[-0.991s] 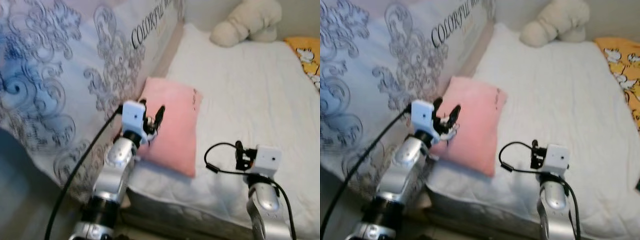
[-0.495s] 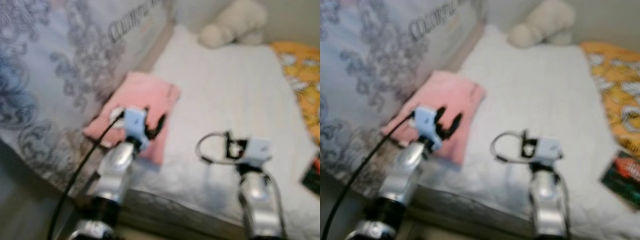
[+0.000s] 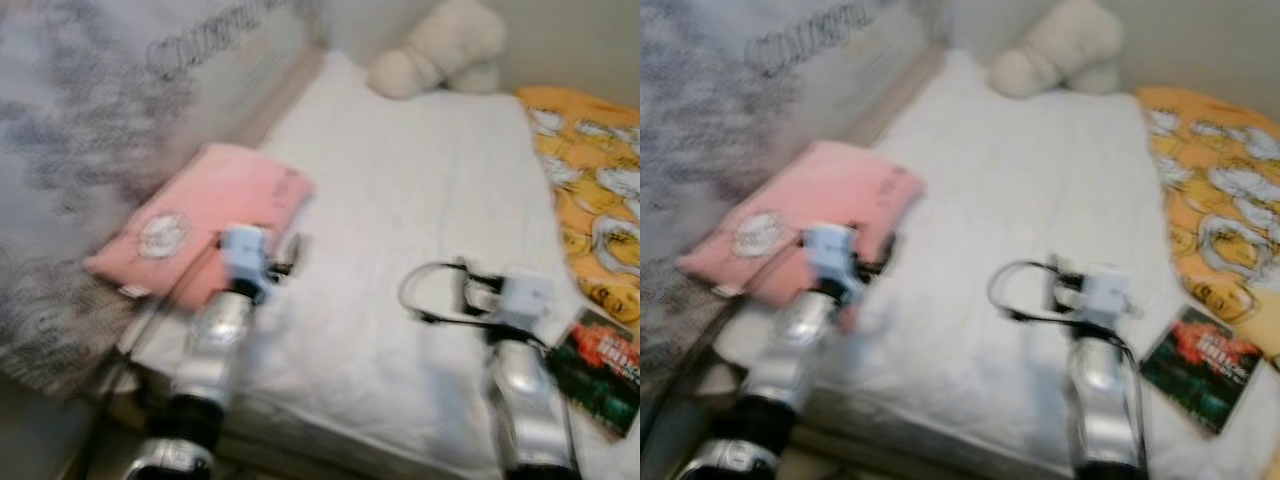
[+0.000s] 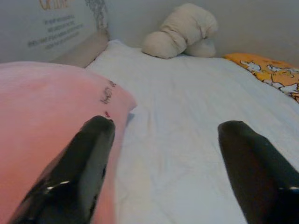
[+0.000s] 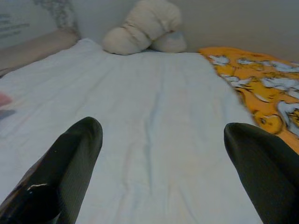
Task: Clean up the room
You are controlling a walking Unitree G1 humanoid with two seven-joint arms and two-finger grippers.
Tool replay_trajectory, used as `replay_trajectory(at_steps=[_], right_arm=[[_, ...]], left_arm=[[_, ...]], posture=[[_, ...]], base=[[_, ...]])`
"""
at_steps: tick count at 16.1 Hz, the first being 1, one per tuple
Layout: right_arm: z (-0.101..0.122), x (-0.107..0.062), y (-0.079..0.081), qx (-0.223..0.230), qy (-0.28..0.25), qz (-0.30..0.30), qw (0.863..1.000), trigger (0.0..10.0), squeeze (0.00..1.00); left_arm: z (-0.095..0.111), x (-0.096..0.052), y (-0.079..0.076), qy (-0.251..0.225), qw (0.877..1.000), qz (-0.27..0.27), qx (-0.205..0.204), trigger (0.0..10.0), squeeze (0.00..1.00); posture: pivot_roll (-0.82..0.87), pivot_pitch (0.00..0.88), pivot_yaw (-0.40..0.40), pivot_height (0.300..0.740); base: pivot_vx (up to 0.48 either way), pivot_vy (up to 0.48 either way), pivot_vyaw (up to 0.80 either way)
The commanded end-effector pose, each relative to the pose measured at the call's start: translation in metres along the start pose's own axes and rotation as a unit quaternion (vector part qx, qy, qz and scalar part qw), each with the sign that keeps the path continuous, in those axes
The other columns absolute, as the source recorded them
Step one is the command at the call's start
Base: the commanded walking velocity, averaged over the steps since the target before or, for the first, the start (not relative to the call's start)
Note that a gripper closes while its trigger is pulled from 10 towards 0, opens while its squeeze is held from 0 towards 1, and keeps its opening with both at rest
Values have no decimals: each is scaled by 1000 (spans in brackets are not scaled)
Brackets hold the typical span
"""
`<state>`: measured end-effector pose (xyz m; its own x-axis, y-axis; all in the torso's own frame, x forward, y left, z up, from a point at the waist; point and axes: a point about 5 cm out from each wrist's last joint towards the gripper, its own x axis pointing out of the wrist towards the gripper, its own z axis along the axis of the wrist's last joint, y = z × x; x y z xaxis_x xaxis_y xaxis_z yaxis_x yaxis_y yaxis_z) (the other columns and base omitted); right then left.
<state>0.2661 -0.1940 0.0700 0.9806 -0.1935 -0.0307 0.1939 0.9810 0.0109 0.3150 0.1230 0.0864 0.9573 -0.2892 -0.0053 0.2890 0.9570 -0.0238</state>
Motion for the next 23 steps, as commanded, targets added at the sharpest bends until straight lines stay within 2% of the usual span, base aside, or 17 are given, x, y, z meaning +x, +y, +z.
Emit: replay_trajectory(at_steps=[1, 4, 5, 6, 7, 9, 11, 15, 18, 19, 20, 23], right_arm=[[1, 1, -13, -6, -4, -18, 1000, 10000, 1000], [-1, 1, -10, -16, -2, -18, 1000, 10000, 1000], [0, 3, -5, -46, -5, -4, 999, 10000, 1000], [1, 5, -4, -58, -6, -3, 998, 10000, 1000], [1, 7, -3, -25, -1, 1, 1000, 10000, 0], [2, 8, -2, -35, -8, 6, 999, 10000, 0], [0, 6, -1, -36, -5, 12, 999, 10000, 0], [-7, 2, 4, -37, 7, 24, 999, 10000, 0], [-14, -2, 2, -38, 19, 25, 999, 10000, 0], [-16, -5, 0, -41, 22, 26, 999, 10000, 0], [-15, -7, 1, -38, 8, 32, 999, 10000, 0], [-17, -5, 4, -38, 17, 32, 999, 10000, 0]], left_arm=[[5, 8, -20, -12, 999, -32, 2, 10000, 1000], [2, 8, -23, -5, 999, -48, 2, 10000, 1000], [2, 8, -27, -7, 998, -68, 11, 10000, 1000], [2, 7, -30, -10, 996, -81, 19, 10000, 1000], [-2, 9, -32, 9, 997, -77, 18, 10000, 0], [-9, 10, -31, 34, 997, -73, 4, 10000, 0], [-10, 9, -30, 38, 996, -78, -1, 10000, 0], [-19, 6, -25, 57, 995, -76, 9, 10000, 0], [-27, 10, -13, 85, 995, -39, 28, 10000, 0], [-25, 11, -8, 82, 996, -31, 24, 10000, 0], [-26, 6, -8, 80, 996, -37, 23, 10000, 0], [-28, 4, -10, 73, 996, -46, 19, 10000, 0]], posture=[[53, 0, -62, 740], [38, 0, -42, 740], [35, 0, -39, 740], [30, 0, -34, 736], [28, 0, -32, 722], [18, 0, -20, 703], [18, 0, -19, 689], [21, 0, -18, 648], [16, 0, -19, 622], [10, 0, -13, 609], [12, 0, -10, 605], [23, 0, -12, 605]], base=[[322, -349, 0], [337, -337, 0], [337, -337, 0], [337, -337, 0], [0, 0, 0], [0, 0, 0], [0, 0, 0], [0, 0, 0], [0, 0, 0], [0, 0, -425], [0, 0, -488], [0, 0, 0]])
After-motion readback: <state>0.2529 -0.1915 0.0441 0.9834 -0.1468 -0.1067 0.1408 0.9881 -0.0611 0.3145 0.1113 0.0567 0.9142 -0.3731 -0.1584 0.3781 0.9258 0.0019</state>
